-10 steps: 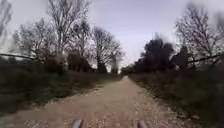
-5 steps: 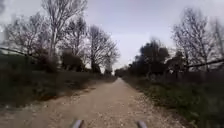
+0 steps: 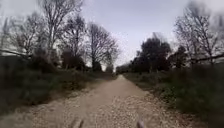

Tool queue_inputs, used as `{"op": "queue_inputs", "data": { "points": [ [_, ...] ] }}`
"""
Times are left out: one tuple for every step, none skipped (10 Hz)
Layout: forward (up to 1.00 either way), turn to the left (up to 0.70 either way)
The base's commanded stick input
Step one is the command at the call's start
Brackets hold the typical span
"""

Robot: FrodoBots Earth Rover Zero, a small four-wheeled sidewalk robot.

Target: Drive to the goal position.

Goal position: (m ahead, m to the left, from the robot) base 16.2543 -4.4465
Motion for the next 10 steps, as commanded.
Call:
{"op": "queue_inputs", "data": {
  "points": [
    [0.7,0.0],
    [0.7,0.0],
    [0.7,0.0],
    [0.7,0.0],
    [0.7,0.0],
    [0.7,0.0],
    [0.7,0.0],
    [0.7,0.0],
    [0.7,-0.35],
    [0.7,-0.35]
  ]
}}
